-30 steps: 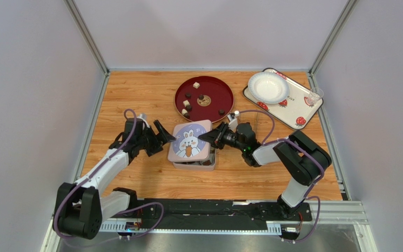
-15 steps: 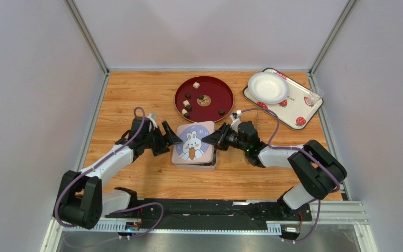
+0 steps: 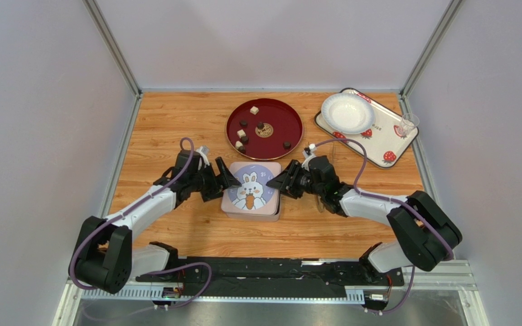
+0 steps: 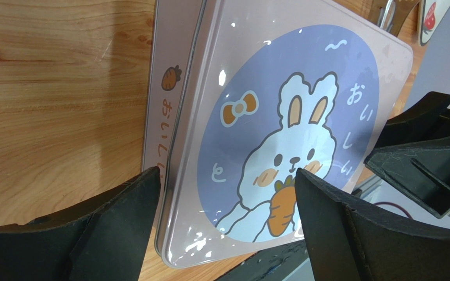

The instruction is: Pack the chocolate

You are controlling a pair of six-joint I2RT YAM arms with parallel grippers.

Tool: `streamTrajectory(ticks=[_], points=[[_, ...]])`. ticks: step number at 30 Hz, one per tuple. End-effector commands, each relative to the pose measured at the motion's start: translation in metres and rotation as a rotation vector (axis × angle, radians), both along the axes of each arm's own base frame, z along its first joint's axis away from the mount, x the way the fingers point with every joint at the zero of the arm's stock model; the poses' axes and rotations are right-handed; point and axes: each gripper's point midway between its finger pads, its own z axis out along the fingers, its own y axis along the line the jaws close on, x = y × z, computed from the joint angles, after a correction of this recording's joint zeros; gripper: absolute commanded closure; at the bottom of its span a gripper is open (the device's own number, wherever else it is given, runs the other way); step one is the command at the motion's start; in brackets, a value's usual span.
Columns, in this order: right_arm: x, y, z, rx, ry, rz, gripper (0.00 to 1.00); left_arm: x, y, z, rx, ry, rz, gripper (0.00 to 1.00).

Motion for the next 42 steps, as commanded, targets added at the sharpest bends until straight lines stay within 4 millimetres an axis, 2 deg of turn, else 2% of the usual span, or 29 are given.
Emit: streamTrajectory(ticks=[1, 20, 26, 31, 36, 42], points=[[0.014, -0.007, 0.021, -0.063, -0.093, -0.027, 0.52, 0.011, -0.006, 0.017, -0.01, -0.065, -0.017, 0.08], [0.025, -0.037, 0.023, -0.266, -0.162, -0.094, 0.49, 0.008, -0.017, 0.03, -0.019, -0.077, -0.039, 0.08], [0.025, -0.036, 0.018, -0.286, -0.159, -0.078, 0.49, 0.008, -0.016, 0.03, -0.006, -0.077, -0.03, 0.08], [0.018, -0.033, 0.004, -0.285, -0.126, -0.036, 0.51, 0.01, -0.012, 0.029, 0.012, -0.081, -0.018, 0.08], [0.017, -0.025, 0.003, -0.271, -0.133, 0.001, 0.54, 0.014, -0.006, 0.024, 0.056, -0.086, 0.002, 0.08], [0.029, -0.015, 0.006, -0.272, -0.14, 0.019, 0.54, 0.026, -0.002, 0.021, 0.103, -0.097, 0.026, 0.1]])
